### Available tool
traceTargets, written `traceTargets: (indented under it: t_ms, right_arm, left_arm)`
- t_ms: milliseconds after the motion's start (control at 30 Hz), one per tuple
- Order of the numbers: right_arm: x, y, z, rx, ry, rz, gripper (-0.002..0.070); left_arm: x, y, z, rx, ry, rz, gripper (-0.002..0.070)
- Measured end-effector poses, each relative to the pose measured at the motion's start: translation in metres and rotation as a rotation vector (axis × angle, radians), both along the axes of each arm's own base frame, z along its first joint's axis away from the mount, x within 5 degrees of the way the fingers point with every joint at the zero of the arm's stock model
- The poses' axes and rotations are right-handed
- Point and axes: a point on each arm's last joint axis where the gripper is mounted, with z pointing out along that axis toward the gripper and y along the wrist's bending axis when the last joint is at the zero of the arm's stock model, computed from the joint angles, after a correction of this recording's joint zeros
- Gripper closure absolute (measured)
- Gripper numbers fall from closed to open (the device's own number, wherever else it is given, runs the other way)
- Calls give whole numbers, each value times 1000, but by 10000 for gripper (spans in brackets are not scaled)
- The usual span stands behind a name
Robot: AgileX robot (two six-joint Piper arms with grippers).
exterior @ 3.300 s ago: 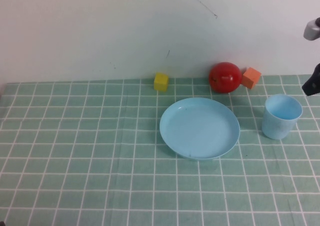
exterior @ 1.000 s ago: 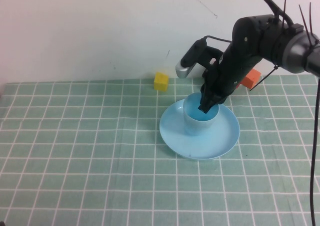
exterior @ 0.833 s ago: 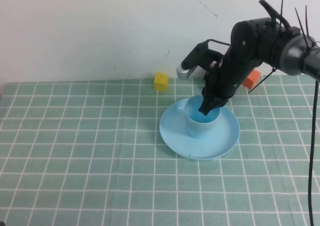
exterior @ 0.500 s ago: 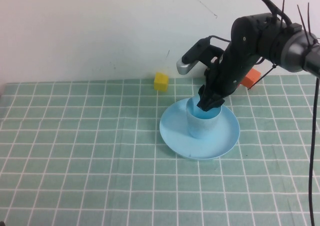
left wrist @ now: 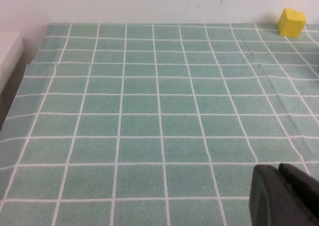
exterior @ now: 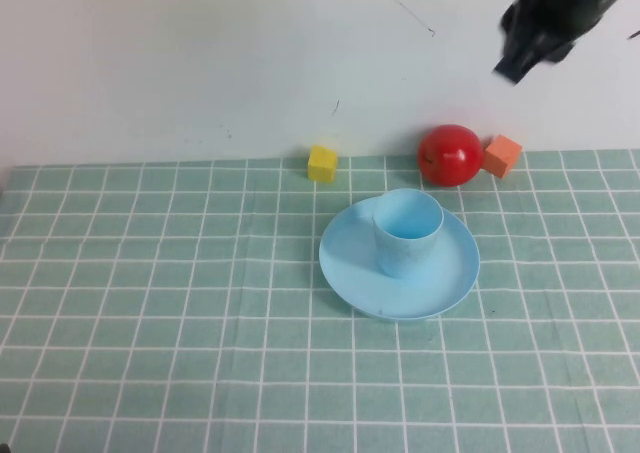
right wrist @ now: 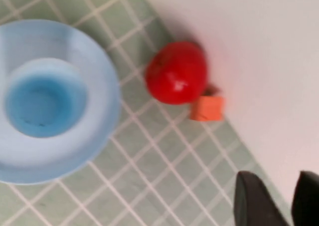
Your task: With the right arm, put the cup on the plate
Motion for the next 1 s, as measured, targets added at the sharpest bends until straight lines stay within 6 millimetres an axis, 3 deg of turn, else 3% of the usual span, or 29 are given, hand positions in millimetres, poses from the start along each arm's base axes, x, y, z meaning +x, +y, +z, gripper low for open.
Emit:
traceTargets:
  t_ms: [167, 267, 333, 433, 533, 633, 1000]
  right_arm:
    - [-54, -41, 80, -19, -202, -141, 626]
    - [-98, -61, 124, 58, -316, -170, 664]
    - [-132, -76, 146, 120, -376, -179, 671]
    - [-177, -95, 161, 186, -433, -196, 675]
    - [-211, -110, 157, 232, -475, -201, 677]
    - [-237, -121, 138, 271, -502, -203, 678]
    - [-285, -139, 41, 266, -420, -197, 678]
  left_arm:
    - [0, 0, 0, 0, 0, 0, 678]
    - [0, 0, 0, 0, 0, 0, 678]
    - [0, 0, 0, 0, 0, 0, 678]
    - [0, 0, 0, 0, 0, 0, 678]
    - [0, 0, 0, 0, 0, 0, 678]
    - [0, 0, 0, 0, 0, 0, 678]
    - [0, 0, 0, 0, 0, 0, 678]
